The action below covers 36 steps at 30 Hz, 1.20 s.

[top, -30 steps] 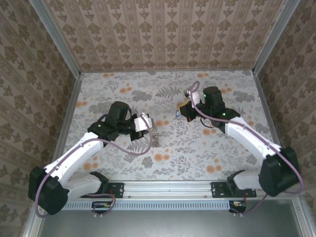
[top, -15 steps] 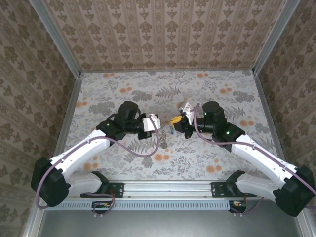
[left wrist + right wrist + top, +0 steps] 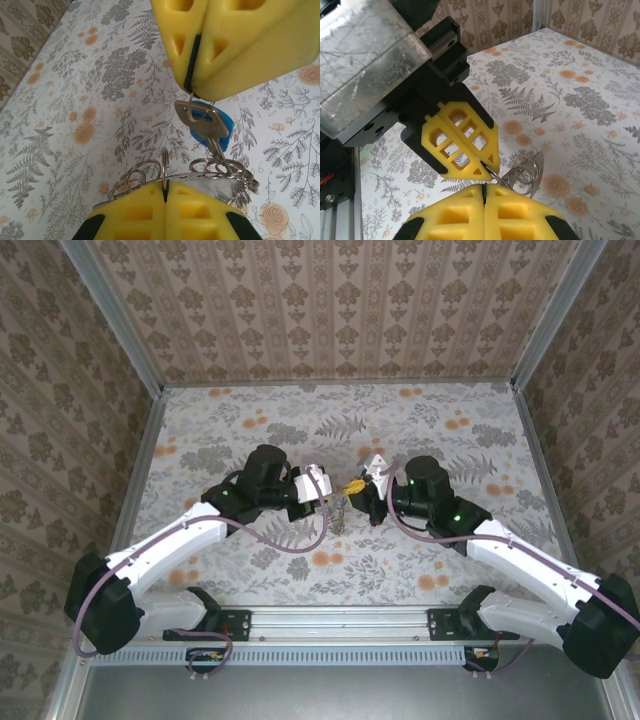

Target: Put the keys on the keyring

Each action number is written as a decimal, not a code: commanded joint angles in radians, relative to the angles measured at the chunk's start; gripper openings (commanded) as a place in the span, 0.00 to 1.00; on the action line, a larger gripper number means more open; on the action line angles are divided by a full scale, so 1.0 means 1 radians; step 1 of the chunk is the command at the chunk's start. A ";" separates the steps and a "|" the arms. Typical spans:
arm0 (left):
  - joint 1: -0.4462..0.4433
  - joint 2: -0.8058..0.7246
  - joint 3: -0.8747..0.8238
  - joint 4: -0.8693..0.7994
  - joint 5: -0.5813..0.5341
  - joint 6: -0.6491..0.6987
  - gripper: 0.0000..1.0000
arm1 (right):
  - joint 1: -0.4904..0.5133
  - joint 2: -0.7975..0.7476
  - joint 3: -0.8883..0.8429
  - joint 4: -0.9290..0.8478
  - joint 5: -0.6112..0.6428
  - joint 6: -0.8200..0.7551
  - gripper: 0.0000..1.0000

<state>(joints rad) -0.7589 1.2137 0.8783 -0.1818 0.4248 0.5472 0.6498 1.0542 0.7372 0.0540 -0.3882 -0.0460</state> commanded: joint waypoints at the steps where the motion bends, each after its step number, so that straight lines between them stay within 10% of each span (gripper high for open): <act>1: -0.008 0.006 0.051 0.033 0.010 -0.043 0.00 | 0.007 0.014 0.000 0.043 0.024 0.004 0.00; 36: -0.021 0.050 0.085 0.009 0.052 -0.053 0.00 | 0.020 0.054 0.005 0.103 0.142 0.036 0.00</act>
<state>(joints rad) -0.7673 1.2636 0.9333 -0.1822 0.4377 0.4896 0.6659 1.1213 0.7372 0.1097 -0.2901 -0.0288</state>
